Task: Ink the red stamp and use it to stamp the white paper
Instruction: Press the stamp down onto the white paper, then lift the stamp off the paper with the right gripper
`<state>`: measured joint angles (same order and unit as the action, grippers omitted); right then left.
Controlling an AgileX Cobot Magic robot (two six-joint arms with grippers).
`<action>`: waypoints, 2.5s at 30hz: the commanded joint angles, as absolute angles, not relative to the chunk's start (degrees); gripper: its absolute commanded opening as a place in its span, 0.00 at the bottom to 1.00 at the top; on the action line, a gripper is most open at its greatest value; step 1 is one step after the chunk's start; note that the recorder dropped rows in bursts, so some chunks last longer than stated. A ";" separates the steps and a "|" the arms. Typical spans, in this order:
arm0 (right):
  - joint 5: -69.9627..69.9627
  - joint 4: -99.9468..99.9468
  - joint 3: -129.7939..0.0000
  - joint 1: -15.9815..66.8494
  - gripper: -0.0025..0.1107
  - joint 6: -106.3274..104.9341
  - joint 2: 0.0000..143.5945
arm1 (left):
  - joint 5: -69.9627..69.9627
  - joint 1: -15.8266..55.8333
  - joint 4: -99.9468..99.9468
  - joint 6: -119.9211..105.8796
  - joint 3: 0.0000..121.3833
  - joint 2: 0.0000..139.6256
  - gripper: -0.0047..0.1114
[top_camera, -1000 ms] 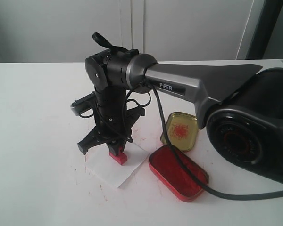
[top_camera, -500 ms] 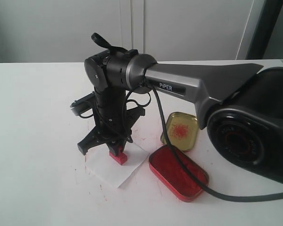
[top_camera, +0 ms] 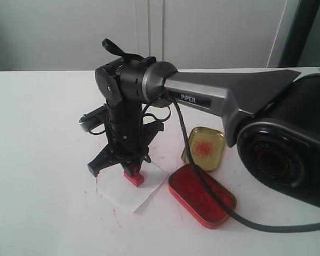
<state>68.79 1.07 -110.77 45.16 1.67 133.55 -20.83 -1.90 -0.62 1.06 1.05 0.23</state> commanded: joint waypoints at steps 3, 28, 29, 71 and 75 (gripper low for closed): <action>69.96 3.75 -109.64 45.04 0.02 2.84 132.78 | -20.82 -1.36 -0.45 1.23 0.62 0.00 0.04; 69.96 3.99 -109.64 45.04 0.02 2.60 128.21 | -20.82 -1.36 -0.45 1.23 0.62 0.00 0.04; 69.96 3.99 -109.64 45.04 0.02 2.63 128.31 | -20.82 -1.36 -0.45 1.23 0.62 0.00 0.04; 68.73 -10.05 -107.87 35.63 0.02 1.84 127.47 | -20.82 -1.36 -0.45 1.23 0.62 0.00 0.04; 65.56 -16.48 -107.87 31.65 0.02 -0.32 127.47 | -20.82 -1.36 -0.45 1.23 0.62 0.00 0.04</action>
